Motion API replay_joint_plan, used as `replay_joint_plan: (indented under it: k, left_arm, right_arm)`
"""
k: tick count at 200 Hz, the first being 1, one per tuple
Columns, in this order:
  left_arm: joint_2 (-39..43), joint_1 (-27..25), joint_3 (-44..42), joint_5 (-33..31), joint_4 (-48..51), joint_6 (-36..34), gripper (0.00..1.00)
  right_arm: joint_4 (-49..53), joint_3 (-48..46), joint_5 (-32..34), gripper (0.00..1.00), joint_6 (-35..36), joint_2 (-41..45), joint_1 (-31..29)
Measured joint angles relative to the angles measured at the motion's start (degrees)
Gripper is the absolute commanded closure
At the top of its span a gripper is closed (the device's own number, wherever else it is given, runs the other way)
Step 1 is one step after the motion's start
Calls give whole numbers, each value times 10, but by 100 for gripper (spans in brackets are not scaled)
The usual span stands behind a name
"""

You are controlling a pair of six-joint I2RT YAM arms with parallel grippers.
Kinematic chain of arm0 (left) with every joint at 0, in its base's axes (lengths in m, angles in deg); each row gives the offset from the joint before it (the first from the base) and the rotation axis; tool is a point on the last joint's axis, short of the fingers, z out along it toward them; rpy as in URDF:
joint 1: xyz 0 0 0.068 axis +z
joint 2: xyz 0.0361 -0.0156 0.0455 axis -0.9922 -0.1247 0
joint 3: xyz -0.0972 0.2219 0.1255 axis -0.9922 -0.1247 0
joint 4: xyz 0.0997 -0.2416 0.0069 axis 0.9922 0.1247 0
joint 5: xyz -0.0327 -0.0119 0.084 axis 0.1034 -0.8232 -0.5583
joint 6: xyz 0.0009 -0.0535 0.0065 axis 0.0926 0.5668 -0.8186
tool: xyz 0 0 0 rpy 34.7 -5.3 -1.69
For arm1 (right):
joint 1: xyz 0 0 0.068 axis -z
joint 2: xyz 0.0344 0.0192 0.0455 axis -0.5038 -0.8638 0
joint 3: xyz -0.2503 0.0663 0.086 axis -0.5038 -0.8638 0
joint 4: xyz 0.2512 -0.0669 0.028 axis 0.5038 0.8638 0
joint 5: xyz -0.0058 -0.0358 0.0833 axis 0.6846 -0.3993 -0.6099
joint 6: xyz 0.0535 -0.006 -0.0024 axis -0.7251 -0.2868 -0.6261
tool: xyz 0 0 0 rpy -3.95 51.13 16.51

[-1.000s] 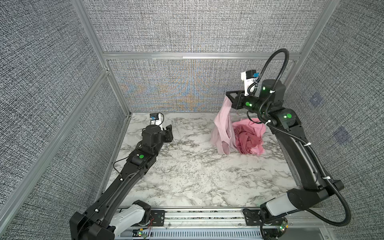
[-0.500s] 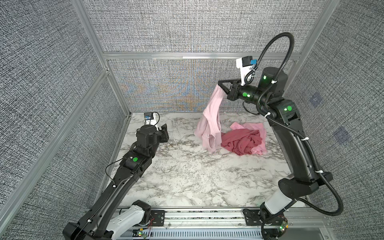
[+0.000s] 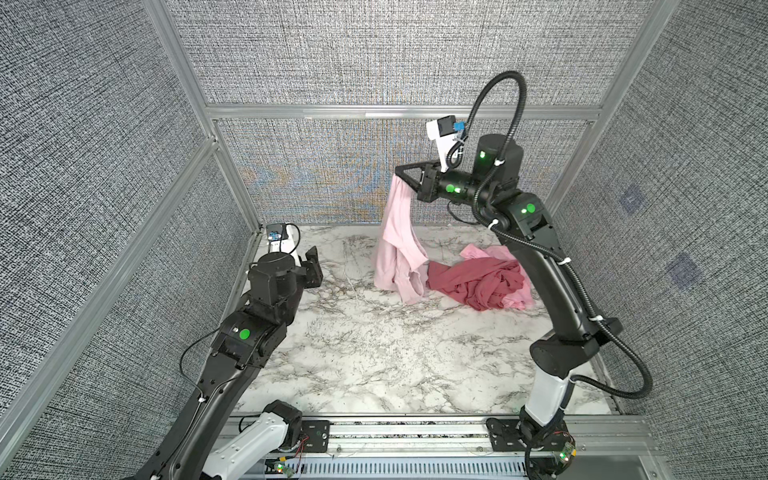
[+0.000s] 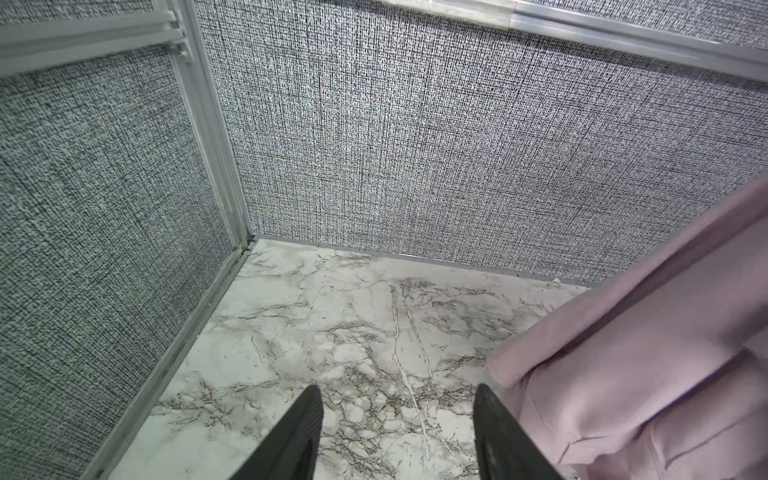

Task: Pick out a specific cloth from the pile
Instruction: 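Lift the lilac garment high out of the pile with the right gripper, then carry the lilac garment toward the left gripper and lower it onto the table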

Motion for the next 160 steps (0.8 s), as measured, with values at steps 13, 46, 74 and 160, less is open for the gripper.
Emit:
replay_joint_plan:
  k: [13,46,74,160]
  left_arm:
    - [8,0,8,-3,15,-5,41]
    - [31,0,22,-16,48,-10,41]
    - [52,0,27,-21,73,-13,40]
    - [106,0,41,-31,134,-14,40]
  right_arm:
    - [-3,12,0,100,-5,-19,-10]
    - [-25,25,-1,100,-16,-63,-35]
    - [-44,25,-2,100,-23,-100,-59]
    - [-111,30,10,100,-55,-241,-135]
